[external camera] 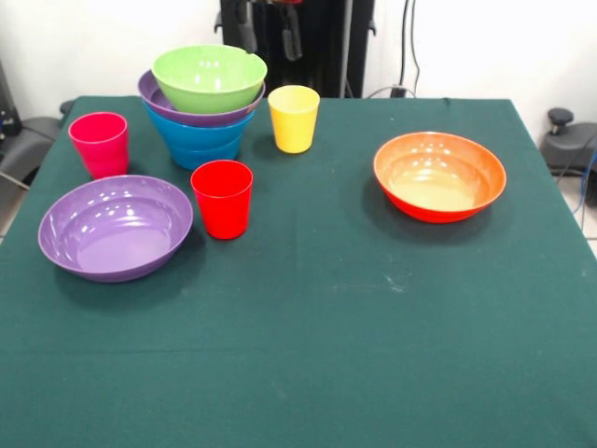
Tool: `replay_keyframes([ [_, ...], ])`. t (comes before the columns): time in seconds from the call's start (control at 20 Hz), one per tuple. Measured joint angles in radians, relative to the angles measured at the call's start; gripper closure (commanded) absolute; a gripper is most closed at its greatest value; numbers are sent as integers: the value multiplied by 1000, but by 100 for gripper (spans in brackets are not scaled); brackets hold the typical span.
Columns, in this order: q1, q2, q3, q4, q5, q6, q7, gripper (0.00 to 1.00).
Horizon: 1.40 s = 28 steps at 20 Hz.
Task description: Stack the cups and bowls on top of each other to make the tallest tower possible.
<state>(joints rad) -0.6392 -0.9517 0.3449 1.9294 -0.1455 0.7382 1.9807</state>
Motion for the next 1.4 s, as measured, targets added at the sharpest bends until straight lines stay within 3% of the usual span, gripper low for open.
replay_keyframes([
  [0.5, 170, 34, -38, -79, -2, 0, 3, 0],
  [1.0, 356, 130, -138, -166, -2, 0, 76, 0],
  [1.4, 421, 222, -206, -235, -2, -22, 138, 0],
])
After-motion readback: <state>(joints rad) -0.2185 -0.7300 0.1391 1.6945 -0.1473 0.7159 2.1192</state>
